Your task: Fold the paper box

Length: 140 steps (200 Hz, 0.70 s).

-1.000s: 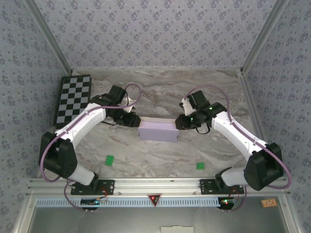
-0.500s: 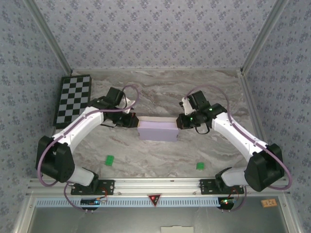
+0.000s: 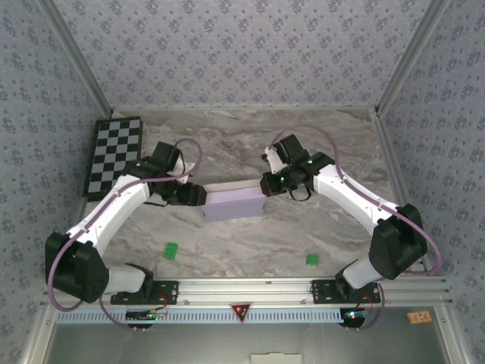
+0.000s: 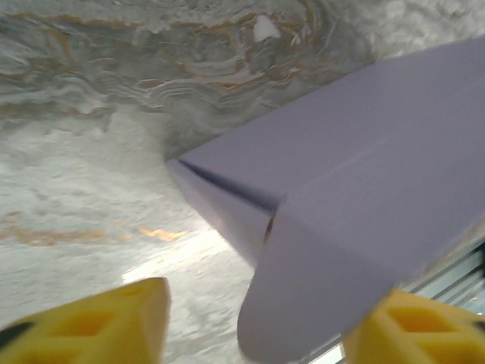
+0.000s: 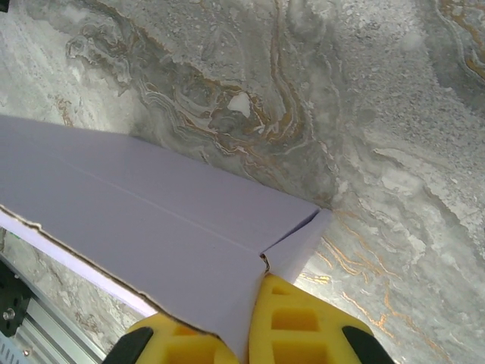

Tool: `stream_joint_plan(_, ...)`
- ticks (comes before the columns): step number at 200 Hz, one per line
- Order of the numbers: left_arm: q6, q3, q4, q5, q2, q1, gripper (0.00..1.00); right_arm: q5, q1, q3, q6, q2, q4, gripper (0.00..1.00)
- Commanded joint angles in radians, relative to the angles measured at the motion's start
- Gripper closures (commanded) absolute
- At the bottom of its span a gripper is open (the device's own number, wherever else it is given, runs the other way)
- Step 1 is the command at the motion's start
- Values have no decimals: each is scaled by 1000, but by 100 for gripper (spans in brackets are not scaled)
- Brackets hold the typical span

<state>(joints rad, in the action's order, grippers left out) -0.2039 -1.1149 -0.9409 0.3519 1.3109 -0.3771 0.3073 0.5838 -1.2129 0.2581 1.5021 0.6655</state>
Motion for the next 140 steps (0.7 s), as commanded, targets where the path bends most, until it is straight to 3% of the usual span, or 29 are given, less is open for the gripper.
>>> stream_joint_plan(1, 84, -135, -112, -34, 0, 11, 28, 5, 10, -5, -26, 29, 50, 96)
stream_joint_plan(37, 254, -279, -111, 11, 58, -26, 18, 14, 9, -9, -31, 33, 49, 95)
stream_joint_plan(79, 474, -328, -84, 97, 161, -133, 18, 14, 7, -20, -45, 40, 60, 94)
stream_joint_plan(109, 584, -307, -43, 11, 217, -218, 17, 10, 6, -20, -46, 35, 65, 94)
stream_joint_plan(140, 617, -308, -15, -7, 268, -230, 17, 6, 6, -20, -46, 33, 68, 93)
